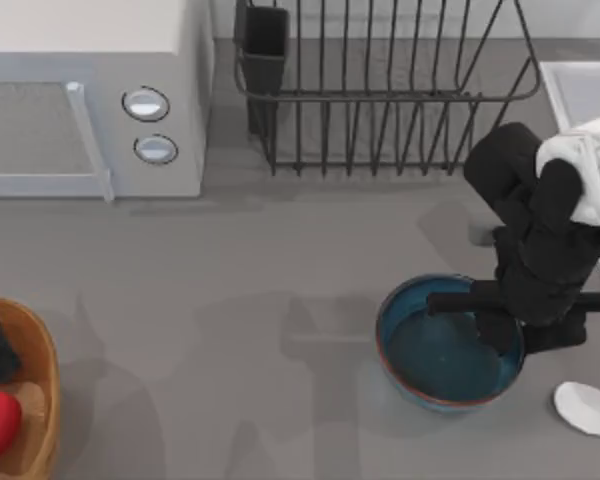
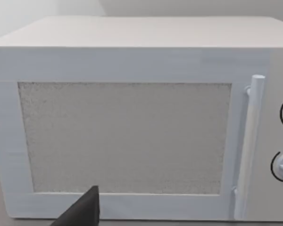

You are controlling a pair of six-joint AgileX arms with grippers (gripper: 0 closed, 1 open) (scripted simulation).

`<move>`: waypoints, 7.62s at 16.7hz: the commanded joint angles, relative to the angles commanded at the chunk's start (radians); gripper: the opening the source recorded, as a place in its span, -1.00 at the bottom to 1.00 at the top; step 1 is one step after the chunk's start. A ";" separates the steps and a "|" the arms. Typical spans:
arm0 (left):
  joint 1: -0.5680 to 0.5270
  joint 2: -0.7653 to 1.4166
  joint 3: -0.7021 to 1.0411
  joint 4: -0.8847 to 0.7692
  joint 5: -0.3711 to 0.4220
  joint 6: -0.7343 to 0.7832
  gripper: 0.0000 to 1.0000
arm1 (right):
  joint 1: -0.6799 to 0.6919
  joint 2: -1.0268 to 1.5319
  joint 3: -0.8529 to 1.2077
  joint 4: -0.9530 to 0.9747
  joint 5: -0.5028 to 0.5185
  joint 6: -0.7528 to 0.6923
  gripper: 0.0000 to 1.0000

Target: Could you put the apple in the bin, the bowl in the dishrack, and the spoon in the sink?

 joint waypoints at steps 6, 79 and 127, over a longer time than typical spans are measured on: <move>0.000 0.000 0.000 0.000 0.000 0.000 1.00 | -0.001 -0.033 0.092 -0.122 0.001 0.001 -1.00; 0.000 0.000 0.000 0.000 0.000 0.000 1.00 | 0.172 0.188 0.235 1.514 0.664 -0.457 1.00; 0.000 0.000 0.000 0.000 0.000 0.000 1.00 | -0.468 -1.551 -0.880 0.537 0.002 -0.768 1.00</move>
